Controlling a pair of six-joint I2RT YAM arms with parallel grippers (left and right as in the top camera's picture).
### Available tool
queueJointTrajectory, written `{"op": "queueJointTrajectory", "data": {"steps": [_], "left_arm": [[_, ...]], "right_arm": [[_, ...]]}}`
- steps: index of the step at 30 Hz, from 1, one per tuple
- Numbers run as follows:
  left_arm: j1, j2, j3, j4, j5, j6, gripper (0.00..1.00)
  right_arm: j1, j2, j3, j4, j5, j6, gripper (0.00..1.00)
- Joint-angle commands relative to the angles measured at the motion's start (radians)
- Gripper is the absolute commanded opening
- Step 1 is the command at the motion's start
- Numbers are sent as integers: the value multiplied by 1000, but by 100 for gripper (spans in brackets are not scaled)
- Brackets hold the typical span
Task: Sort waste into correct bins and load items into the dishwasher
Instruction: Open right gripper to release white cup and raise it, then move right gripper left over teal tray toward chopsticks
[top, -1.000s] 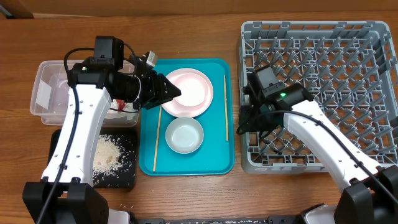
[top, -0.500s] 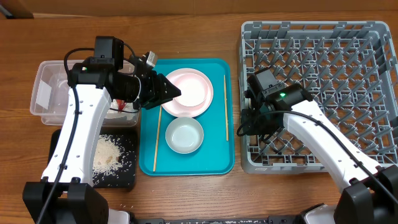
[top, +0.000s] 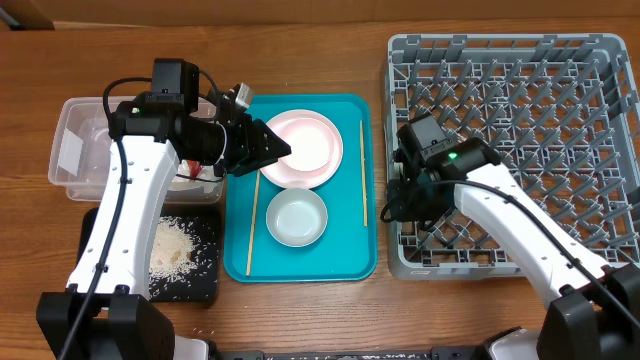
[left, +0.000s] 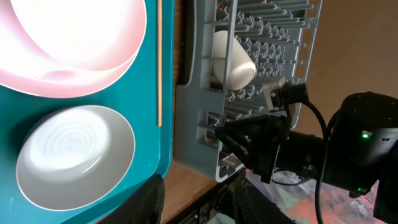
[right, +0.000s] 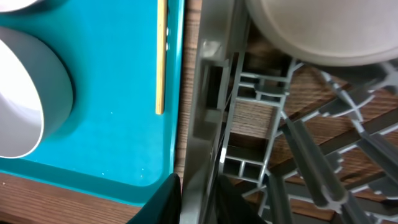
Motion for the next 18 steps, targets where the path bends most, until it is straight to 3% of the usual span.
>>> {"op": "queueJointTrajectory", "data": {"steps": [1, 9, 12, 18], "left_arm": [[-4, -9, 2, -2, -6, 23, 39], [-4, -9, 2, -2, -6, 23, 39], [-4, -9, 2, 0, -6, 23, 39], [-4, -9, 2, 2, -6, 23, 40]], "right_arm": [[5, 8, -19, -3, 53, 0, 18], [4, 8, -17, -2, 54, 0, 18], [4, 8, -12, -2, 55, -3, 34], [3, 7, 101, -40, 54, -25, 52]]}}
